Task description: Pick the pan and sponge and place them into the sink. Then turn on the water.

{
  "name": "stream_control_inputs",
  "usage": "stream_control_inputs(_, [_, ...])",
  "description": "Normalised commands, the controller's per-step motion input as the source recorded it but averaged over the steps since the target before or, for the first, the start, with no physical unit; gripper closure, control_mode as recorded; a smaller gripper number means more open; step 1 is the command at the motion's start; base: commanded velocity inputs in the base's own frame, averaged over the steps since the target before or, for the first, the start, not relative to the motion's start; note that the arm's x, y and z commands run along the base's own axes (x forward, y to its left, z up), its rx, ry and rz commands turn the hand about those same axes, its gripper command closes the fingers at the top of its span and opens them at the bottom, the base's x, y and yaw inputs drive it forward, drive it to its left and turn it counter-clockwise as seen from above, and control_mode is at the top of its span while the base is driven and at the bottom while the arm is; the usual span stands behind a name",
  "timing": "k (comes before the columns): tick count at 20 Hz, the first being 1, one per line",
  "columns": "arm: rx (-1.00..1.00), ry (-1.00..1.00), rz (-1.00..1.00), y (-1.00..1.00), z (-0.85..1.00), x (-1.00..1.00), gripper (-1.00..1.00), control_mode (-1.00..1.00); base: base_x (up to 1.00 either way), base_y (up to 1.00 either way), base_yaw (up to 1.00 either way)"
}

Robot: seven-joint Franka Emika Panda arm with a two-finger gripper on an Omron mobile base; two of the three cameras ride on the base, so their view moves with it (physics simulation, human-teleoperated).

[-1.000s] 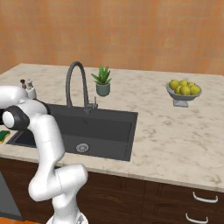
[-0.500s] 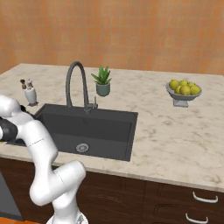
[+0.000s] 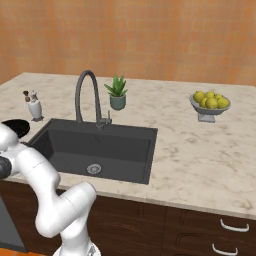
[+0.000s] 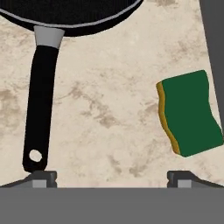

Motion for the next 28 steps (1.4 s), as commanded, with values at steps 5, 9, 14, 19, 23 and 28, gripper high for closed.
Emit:
stream_control_inputs(5, [0.01, -0.18, 0.01, 0.13, -0.39, 0.46, -1.00, -1.00, 0.00, 0.00, 0.00])
stream_control_inputs(9, [0.08, -0.15, 0.03, 0.30, -0.22, 0.51, -1.00, -1.00, 0.00, 0.00, 0.00])
stream_control_inputs(14, [0.11, -0.09, 0.04, 0.50, -0.01, 0.45, -1.00, -1.00, 0.00, 0.00, 0.00])
stream_control_inputs(19, [0.00, 0.10, 0.00, 0.59, -0.22, 0.49, -1.00, -1.00, 0.00, 0.00, 0.00])
stream_control_inputs(23, [-0.01, 0.11, 0.00, 0.68, -0.08, 0.36, -1.00, -1.00, 0.00, 0.00, 0.00])
stream_control_inputs(28, [-0.17, 0.27, -0.05, 0.39, -0.30, 0.02, 1.00, -1.00, 0.00, 0.00, 0.00])
